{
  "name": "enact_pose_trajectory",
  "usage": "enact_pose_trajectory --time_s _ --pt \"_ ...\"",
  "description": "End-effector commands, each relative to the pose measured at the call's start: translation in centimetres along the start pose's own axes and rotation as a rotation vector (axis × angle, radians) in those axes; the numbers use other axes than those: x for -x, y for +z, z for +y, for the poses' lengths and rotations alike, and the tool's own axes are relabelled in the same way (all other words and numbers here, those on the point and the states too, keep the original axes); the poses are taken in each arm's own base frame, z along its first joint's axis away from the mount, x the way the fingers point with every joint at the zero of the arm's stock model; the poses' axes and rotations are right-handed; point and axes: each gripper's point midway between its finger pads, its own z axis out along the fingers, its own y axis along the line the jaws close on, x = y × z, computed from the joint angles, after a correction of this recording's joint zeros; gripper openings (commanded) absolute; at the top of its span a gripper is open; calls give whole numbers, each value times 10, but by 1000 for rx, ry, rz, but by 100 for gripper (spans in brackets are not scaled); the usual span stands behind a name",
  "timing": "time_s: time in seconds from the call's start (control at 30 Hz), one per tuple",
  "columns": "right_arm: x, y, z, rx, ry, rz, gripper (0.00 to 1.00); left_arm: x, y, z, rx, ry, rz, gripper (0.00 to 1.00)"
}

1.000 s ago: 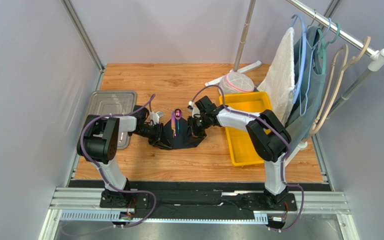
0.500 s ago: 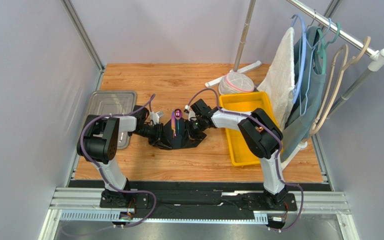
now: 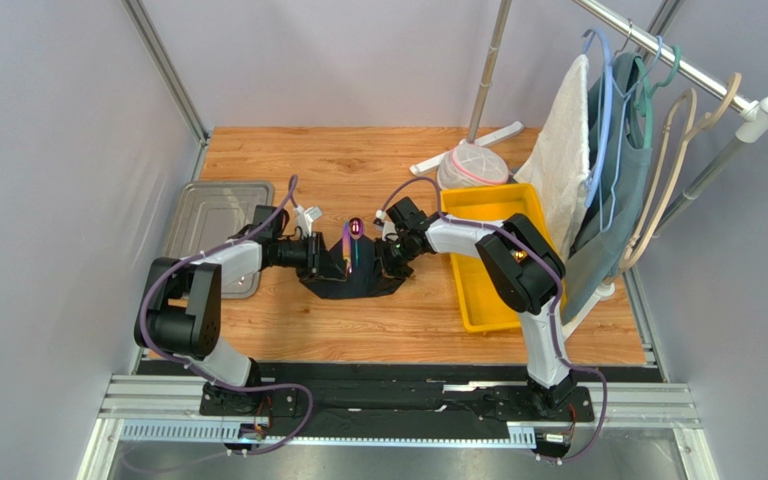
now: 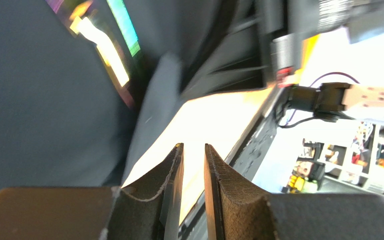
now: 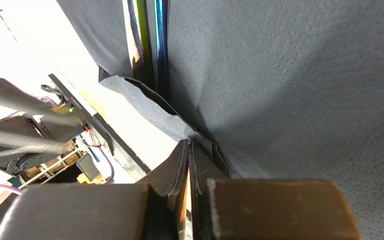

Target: Place the utensils on the paper napkin and roll it up

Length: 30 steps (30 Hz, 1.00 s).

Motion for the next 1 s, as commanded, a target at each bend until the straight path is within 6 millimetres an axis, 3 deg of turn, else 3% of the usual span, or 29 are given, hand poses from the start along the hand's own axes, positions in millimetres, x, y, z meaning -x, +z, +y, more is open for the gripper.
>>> enact_pose_trajectory --time_s 0.0,0.17,0.4,0.97 --pt "-1 0 -3 -6 -10 8 6 16 -2 -26 -132 43 -54 30" --pt "0 -1 1 7 -9 8 6 30 9 -28 -169 45 -83 29" --pt "1 -3 5 18 -10 6 6 45 26 -15 -149 1 -85 27" --pt "6 -10 20 49 -26 -6 7 45 44 14 -91 -84 -59 22"
